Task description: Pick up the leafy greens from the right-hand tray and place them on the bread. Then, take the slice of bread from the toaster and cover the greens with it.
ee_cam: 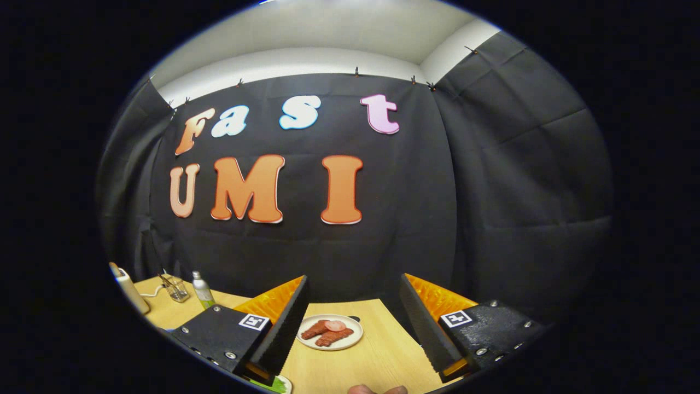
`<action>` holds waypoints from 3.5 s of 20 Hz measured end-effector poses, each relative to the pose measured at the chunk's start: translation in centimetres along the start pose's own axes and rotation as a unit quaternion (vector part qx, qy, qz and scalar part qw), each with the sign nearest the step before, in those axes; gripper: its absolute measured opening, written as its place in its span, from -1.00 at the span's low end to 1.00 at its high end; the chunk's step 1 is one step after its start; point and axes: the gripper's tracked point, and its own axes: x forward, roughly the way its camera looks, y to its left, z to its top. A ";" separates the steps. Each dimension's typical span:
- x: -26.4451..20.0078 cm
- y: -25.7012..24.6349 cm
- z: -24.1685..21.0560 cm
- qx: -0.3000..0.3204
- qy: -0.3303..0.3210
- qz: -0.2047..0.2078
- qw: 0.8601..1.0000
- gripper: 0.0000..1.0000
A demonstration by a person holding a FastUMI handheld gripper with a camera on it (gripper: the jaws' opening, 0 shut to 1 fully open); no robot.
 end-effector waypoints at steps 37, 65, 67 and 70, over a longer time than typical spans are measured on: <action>-3.9 15.5 -1.8 0.004 0.159 0.072 0.985 0.99; -12.1 18.6 -30.0 -0.028 0.581 0.104 0.807 0.97; -12.4 18.8 -31.6 -0.030 0.596 0.102 0.796 0.96; -12.7 18.9 -33.8 -0.040 0.615 0.098 0.781 0.96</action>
